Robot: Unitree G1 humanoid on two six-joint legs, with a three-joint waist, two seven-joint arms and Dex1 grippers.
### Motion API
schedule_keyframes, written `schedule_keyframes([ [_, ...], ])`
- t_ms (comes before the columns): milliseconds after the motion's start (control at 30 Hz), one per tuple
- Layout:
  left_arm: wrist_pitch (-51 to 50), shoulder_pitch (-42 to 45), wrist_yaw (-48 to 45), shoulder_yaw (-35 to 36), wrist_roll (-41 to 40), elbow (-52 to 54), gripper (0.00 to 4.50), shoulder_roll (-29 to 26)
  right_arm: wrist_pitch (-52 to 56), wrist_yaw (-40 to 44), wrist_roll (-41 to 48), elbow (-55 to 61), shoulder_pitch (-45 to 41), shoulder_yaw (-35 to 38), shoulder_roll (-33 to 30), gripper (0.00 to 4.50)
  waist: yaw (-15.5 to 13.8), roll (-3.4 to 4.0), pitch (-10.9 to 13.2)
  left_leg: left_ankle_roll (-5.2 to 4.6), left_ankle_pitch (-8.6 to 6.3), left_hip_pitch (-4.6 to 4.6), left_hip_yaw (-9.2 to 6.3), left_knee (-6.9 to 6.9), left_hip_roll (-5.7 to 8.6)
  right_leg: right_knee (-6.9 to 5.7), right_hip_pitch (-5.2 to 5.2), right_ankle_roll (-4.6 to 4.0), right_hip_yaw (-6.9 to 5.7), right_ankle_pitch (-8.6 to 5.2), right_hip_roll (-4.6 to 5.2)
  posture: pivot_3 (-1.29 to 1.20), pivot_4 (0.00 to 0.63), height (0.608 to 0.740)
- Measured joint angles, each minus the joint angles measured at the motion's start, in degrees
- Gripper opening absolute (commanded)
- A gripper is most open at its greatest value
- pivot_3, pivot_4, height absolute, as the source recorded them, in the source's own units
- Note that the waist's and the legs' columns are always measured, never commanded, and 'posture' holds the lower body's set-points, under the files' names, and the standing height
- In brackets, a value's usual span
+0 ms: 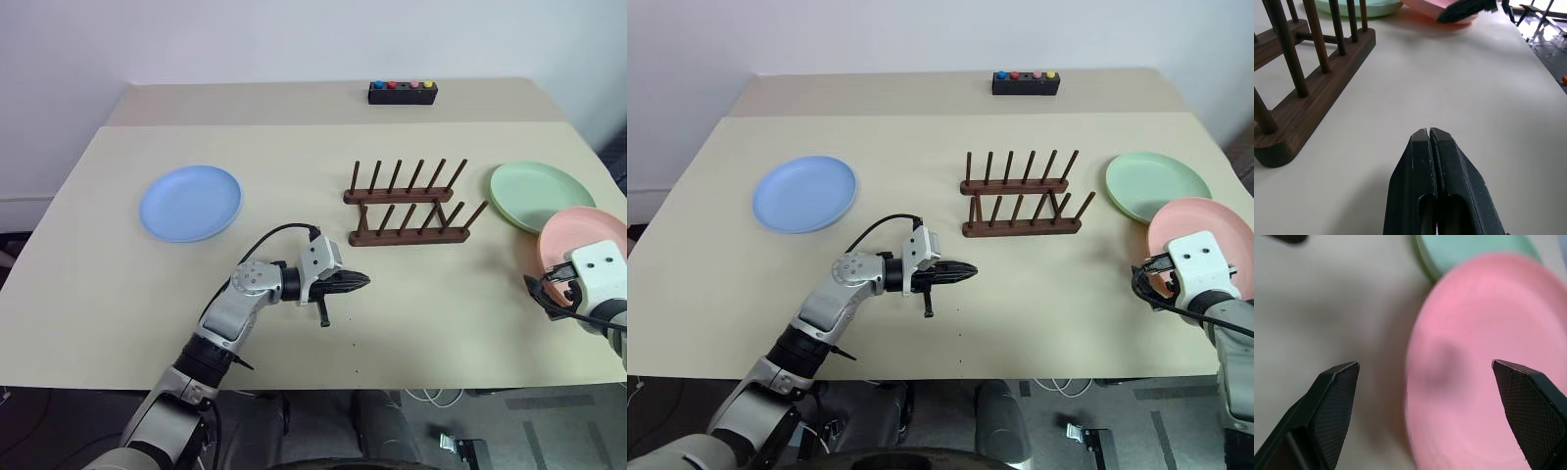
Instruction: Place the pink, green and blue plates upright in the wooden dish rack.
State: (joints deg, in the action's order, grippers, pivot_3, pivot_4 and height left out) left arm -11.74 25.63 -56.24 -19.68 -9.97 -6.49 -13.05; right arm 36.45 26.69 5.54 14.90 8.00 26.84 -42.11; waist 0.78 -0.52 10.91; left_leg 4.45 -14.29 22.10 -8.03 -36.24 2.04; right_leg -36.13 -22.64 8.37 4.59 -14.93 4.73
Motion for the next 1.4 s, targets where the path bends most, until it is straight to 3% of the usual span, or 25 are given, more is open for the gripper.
schedule_keyframes([
  [233,0.01,-0.01,0.17,0.0,0.51,-0.02,0.0,-0.37,0.59,-0.95,-0.26,-0.57,-0.11,-1.34,0.41,0.13,-0.03,0.0,0.0,0.0,0.0,0.0,0.0,0.0,0.0,0.0,0.0,0.0,0.0,0.0,0.0,0.0,0.15,0.74],
  [633,0.08,-0.02,0.83,-0.08,0.75,-0.18,0.0,0.11,2.14,-3.1,-4.83,6.93,3.63,-1.92,-0.24,0.05,-0.03,0.02,0.0,0.0,0.0,0.01,0.0,0.0,0.0,0.0,-0.01,0.01,0.0,0.0,0.0,0.0,0.15,0.74],
  [800,0.63,0.0,0.68,-0.34,0.77,-0.75,0.0,0.27,-5.27,-2.77,-7.99,9.81,4.27,-1.44,-3.68,0.05,0.16,0.03,-0.01,0.0,0.0,0.0,0.01,0.01,0.0,0.0,-0.01,0.01,0.0,0.0,0.0,0.0,0.15,0.74],
  [967,1.45,1.03,0.39,-0.44,0.8,-2.59,0.0,0.76,-12.96,0.43,-7.38,10.84,-2.98,-1.05,-8.22,0.05,0.18,0.01,0.01,0.0,0.0,0.01,0.02,-0.01,0.0,0.01,-0.01,0.01,0.0,0.0,0.0,0.0,0.15,0.74],
  [1200,2.16,2.12,0.11,-0.3,0.75,-3.64,0.0,0.91,-17.88,12.54,9.49,8.42,-23.14,-3.52,-8.43,0.05,0.02,-0.04,0.05,0.0,0.0,0.04,-0.03,0.02,-0.01,0.05,0.01,0.01,-0.03,0.0,0.0,0.0,0.15,0.74],
  [1400,1.81,1.76,-0.23,0.48,0.0,-2.61,0.0,-0.19,-11.92,22.66,25.79,-0.71,-33.53,-4.6,-7.25,0.05,0.02,-0.04,0.06,0.0,0.0,0.11,-0.05,0.03,0.0,0.04,-0.06,0.0,-0.03,0.01,0.02,0.0,0.15,0.74],
])
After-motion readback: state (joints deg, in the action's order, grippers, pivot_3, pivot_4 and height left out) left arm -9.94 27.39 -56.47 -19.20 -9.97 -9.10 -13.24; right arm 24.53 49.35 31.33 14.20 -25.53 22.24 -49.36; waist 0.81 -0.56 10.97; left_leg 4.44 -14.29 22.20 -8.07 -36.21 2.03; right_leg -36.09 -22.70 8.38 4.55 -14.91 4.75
